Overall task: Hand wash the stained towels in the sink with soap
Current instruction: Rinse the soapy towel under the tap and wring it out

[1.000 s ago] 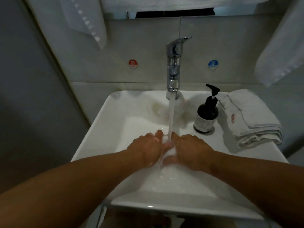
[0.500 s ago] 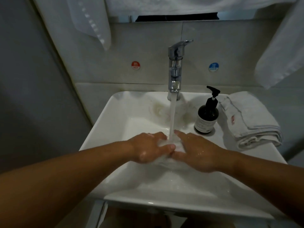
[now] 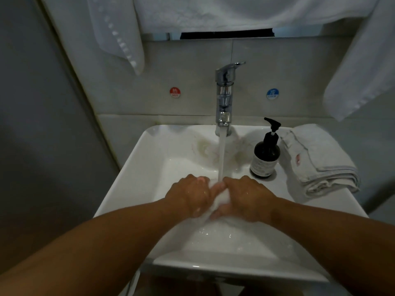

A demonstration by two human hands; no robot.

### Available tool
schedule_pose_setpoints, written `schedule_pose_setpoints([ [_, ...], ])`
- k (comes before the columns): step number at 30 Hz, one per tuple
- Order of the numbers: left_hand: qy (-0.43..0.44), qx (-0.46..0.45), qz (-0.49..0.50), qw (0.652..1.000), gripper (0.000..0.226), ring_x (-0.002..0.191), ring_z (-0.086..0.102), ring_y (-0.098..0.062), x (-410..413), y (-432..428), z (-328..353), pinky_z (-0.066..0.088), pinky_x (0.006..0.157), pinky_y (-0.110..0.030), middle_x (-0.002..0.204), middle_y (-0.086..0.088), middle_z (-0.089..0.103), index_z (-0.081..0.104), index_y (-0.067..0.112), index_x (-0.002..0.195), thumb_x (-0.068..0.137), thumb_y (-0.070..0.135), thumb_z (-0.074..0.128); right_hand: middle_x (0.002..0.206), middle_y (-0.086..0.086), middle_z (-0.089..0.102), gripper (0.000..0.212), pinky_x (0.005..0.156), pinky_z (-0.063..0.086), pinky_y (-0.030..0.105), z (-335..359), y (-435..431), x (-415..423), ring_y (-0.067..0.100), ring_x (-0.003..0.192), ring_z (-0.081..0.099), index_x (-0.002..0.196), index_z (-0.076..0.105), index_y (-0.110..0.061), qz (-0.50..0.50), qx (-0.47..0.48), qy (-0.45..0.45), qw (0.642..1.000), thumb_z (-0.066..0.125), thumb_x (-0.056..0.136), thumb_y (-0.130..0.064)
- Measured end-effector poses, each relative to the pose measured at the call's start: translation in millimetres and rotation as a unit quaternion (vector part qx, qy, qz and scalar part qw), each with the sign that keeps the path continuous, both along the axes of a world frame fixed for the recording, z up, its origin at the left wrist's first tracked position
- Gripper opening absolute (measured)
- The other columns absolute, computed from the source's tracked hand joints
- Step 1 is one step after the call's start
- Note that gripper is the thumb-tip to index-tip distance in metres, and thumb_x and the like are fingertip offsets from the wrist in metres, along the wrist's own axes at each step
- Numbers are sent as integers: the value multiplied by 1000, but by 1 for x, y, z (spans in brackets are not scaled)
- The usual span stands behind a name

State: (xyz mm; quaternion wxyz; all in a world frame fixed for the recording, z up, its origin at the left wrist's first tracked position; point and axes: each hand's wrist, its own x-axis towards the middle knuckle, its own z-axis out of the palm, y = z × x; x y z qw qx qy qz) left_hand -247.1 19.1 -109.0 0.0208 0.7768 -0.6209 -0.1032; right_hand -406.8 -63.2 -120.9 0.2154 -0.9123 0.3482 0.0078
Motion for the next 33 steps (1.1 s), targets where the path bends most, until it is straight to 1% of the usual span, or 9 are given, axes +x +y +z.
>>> schedule_pose_setpoints([
  [2,33,24,61,997,72,88,65,-24,1,-2,0,52,77,-38,93,-3,63,66,23,112,92,80,26,114,-18,65,91,86,54,28,3,-1,-2,6,100,63,123,58,-45,-5,47,-17,999,71,46,-91],
  [6,95,152,21,984,74,120,59,-29,0,-2,12,45,101,-34,136,-13,60,50,28,146,95,76,26,113,-7,62,95,59,55,27,19,3,-13,11,85,66,127,50,-31,-33,188,24,981,76,53,-85],
  [10,174,69,-32,982,76,116,60,-26,13,9,14,47,101,-40,134,-7,61,45,30,143,90,82,32,124,-2,53,82,91,50,35,19,14,-22,15,106,58,127,55,-35,-9,-8,35,999,43,72,-94],
  [12,172,81,-94,977,78,125,54,-27,12,22,13,43,108,-45,141,-7,53,26,43,152,86,85,32,145,0,41,95,107,43,41,19,19,-28,22,130,46,153,25,-38,38,26,50,998,50,76,-87],
  [15,139,102,-71,982,73,124,54,-33,2,28,1,42,108,-43,139,-12,47,11,49,154,90,80,30,156,-1,27,125,112,38,43,13,26,-24,27,135,36,157,-6,-38,78,2,127,989,65,66,-85],
  [21,14,42,-63,997,53,105,62,-33,3,7,-8,51,87,-36,128,-14,51,32,24,149,103,47,46,123,3,59,102,83,54,37,8,6,0,21,99,62,144,29,-29,52,-84,108,989,51,69,-94],
  [24,26,10,48,998,62,99,62,-34,2,-1,-14,50,82,-44,104,-11,56,47,8,127,101,61,30,116,1,61,92,80,49,35,10,3,2,20,98,59,133,40,-33,26,-84,80,993,50,67,-96],
  [31,163,125,130,970,79,94,64,-25,3,-1,9,53,90,-37,111,-11,70,66,12,108,87,83,39,122,-14,59,105,92,53,31,19,-6,-5,9,107,59,129,53,-34,-20,139,34,989,66,46,-97],
  [33,159,132,112,972,78,97,66,-23,8,5,16,53,93,-35,113,-10,72,70,11,111,88,80,42,112,-12,63,89,86,56,32,21,1,-13,8,98,61,117,57,-33,-29,152,31,988,61,55,-96],
])
